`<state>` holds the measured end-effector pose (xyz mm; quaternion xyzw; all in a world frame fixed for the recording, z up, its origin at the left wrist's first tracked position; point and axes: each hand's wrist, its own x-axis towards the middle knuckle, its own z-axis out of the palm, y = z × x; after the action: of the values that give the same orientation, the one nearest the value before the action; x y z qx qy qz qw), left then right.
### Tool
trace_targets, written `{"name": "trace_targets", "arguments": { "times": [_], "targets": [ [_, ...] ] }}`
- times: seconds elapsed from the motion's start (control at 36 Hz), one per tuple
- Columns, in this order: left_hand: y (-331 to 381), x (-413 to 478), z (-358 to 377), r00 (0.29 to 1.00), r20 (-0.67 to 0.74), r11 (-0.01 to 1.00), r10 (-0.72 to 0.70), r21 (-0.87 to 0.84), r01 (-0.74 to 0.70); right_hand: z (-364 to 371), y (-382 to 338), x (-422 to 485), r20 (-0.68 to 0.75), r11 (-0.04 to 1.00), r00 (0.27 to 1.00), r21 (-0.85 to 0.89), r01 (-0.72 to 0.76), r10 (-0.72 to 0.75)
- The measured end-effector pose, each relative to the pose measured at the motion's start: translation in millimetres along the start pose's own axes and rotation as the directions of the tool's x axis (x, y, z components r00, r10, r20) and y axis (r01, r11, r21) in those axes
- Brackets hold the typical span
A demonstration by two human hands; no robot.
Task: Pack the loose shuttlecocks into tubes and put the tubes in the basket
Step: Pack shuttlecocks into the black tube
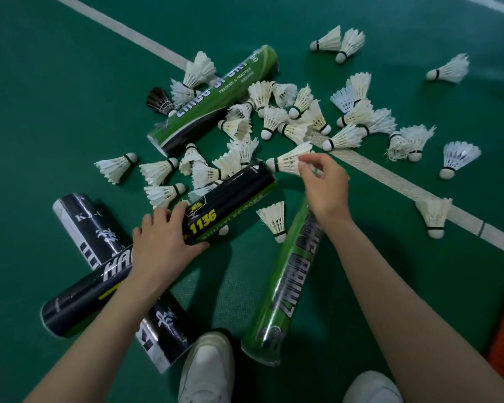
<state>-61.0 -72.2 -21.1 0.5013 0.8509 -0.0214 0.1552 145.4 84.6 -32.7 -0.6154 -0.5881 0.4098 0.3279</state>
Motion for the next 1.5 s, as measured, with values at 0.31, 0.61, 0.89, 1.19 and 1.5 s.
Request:
{"name": "trace_targets", "arguments": {
  "times": [0.31, 0.61, 0.89, 1.19, 1.5],
  "targets": [
    [4, -17, 3, 0.994, -0.053, 0.989, 0.092, -0.115, -0.098, -11, -9, -35, 0.436, 0.958, 0.900, 0.262, -0.118, -0.008],
    [-22, -36, 14, 0.999, 0.007, 0.987, -0.046, -0.155, 0.047, 13, 14, -36, 0.399, 0.997, 0.914, -0.042, -0.057, 0.069],
    [-35, -43, 23, 0.995, 0.047, 0.984, -0.092, -0.149, 0.099, 40, 39, -35, 0.519, 0.550, 0.850, -0.685, 0.478, -0.092],
    [-41, -45, 20, 1.000, 0.004, 0.984, -0.004, -0.176, 0.004, -18, -6, -31, 0.139, 0.977, 0.972, -0.065, 0.202, -0.191],
    [-33, -50, 18, 0.997, -0.056, 0.974, 0.049, -0.219, -0.060, 5, -26, -69, 0.296, 0.984, 0.952, 0.173, 0.030, -0.081]
  ]
}}
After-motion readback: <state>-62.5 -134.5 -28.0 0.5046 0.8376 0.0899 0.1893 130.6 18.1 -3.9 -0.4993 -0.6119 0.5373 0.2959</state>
